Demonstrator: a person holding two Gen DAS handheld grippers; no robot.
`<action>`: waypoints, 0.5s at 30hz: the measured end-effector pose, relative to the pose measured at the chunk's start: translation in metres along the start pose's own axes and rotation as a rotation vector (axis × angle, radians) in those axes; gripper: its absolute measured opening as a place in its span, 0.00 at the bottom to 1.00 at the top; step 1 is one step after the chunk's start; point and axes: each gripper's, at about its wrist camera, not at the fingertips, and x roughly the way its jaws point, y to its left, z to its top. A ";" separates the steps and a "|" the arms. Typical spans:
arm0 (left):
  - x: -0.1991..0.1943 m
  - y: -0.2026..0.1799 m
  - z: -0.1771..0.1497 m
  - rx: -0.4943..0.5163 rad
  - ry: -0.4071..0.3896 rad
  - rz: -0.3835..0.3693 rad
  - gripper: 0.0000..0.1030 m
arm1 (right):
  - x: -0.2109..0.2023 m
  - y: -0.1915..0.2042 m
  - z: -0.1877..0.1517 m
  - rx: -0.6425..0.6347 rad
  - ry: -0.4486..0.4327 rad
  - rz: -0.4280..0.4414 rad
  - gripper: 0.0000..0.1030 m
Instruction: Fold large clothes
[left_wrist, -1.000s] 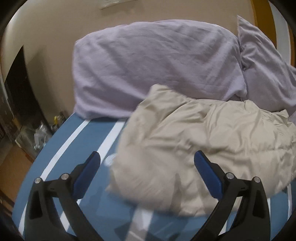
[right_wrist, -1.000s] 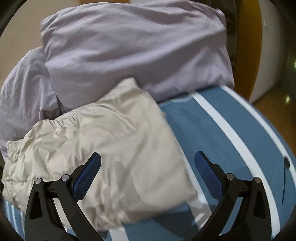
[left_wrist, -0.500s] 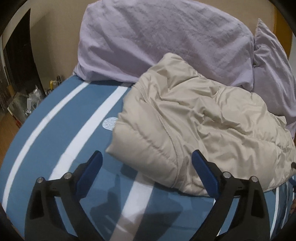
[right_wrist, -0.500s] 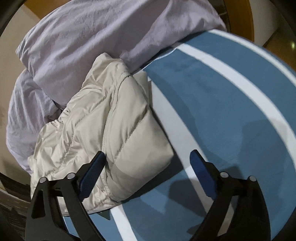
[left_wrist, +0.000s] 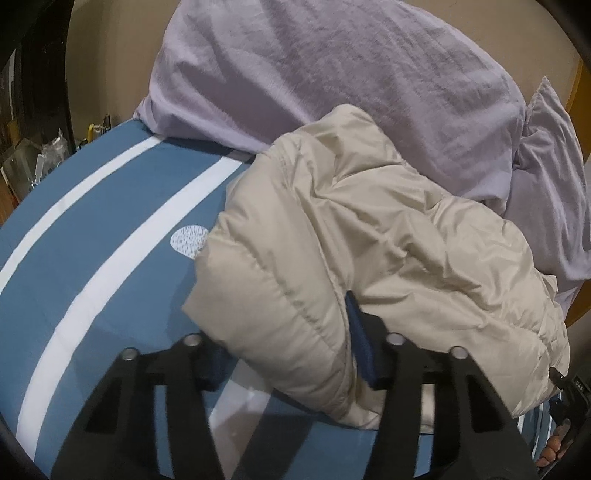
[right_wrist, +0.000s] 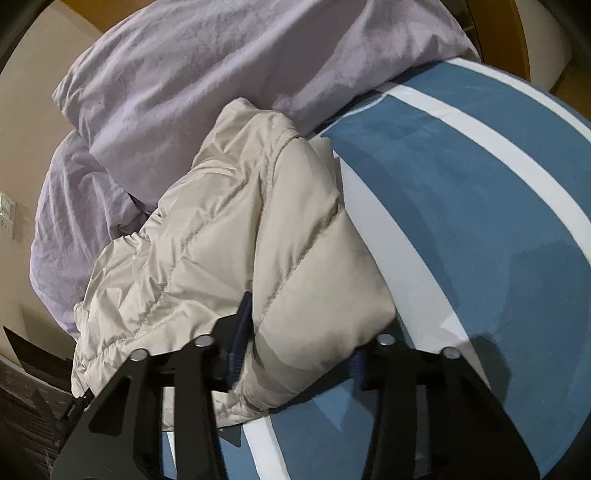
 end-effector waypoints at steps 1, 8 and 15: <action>-0.003 0.000 0.000 0.003 -0.005 -0.003 0.42 | -0.001 0.001 -0.001 -0.005 -0.004 0.001 0.35; -0.026 0.010 -0.005 0.020 -0.033 -0.037 0.34 | -0.021 0.014 -0.011 -0.069 -0.022 0.021 0.28; -0.069 0.051 -0.027 0.034 -0.033 -0.021 0.34 | -0.043 0.021 -0.050 -0.118 0.037 0.083 0.28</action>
